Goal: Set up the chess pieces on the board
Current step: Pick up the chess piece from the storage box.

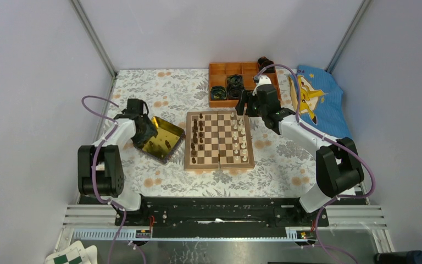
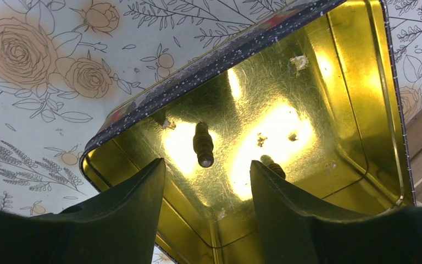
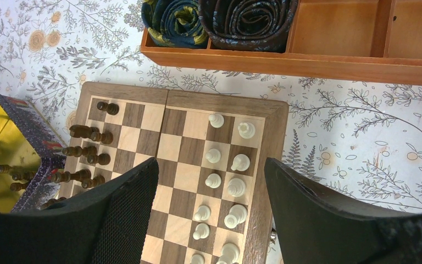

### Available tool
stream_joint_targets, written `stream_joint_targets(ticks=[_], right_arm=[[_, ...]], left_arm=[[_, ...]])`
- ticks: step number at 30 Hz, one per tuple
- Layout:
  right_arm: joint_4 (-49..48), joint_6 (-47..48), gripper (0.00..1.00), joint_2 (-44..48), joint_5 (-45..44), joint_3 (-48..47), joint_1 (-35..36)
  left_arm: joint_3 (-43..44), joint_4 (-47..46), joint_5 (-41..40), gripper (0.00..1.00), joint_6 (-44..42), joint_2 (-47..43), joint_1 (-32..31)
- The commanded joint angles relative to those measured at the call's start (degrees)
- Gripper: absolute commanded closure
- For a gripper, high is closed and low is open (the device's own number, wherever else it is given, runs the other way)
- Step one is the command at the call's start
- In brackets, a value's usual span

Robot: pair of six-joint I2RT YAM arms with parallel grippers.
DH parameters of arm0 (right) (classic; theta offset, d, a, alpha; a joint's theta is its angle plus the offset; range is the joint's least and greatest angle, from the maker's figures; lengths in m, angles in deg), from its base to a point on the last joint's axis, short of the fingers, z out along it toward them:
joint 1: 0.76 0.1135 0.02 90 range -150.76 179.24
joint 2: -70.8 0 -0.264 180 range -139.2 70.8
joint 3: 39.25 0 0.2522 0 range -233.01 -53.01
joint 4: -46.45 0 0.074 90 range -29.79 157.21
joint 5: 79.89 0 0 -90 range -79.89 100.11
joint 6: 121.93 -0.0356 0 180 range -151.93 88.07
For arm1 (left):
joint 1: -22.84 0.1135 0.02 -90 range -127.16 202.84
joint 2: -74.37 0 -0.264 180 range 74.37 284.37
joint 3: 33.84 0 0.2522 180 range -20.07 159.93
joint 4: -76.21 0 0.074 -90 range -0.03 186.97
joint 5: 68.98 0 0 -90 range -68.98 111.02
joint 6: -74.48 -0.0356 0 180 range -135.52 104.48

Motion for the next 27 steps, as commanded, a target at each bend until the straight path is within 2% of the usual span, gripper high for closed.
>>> stream_joint_targets(ticks=[1, 16, 24, 27], right_arm=[[-2.41, -0.19, 0.22, 2.25, 0.49, -0.08, -0.36], [-2.51, -0.21, 0.22, 2.03, 0.18, -0.03, -0.37], [-2.51, -0.25, 0.22, 2.14, -0.04, 0.01, -0.38], [-2.49, -0.22, 0.22, 2.17, -0.13, 0.02, -0.43]], left_arm=[[-0.9, -4.03, 1.13, 0.36, -1.08, 0.95, 0.6], [-0.79, -4.01, 2.18, 0.5, -2.62, 3.05, 0.64], [-0.61, -3.39, 2.57, 0.65, -3.77, 3.5, 0.6], [-0.69, -3.35, 2.66, 0.75, -3.95, 3.29, 0.6]])
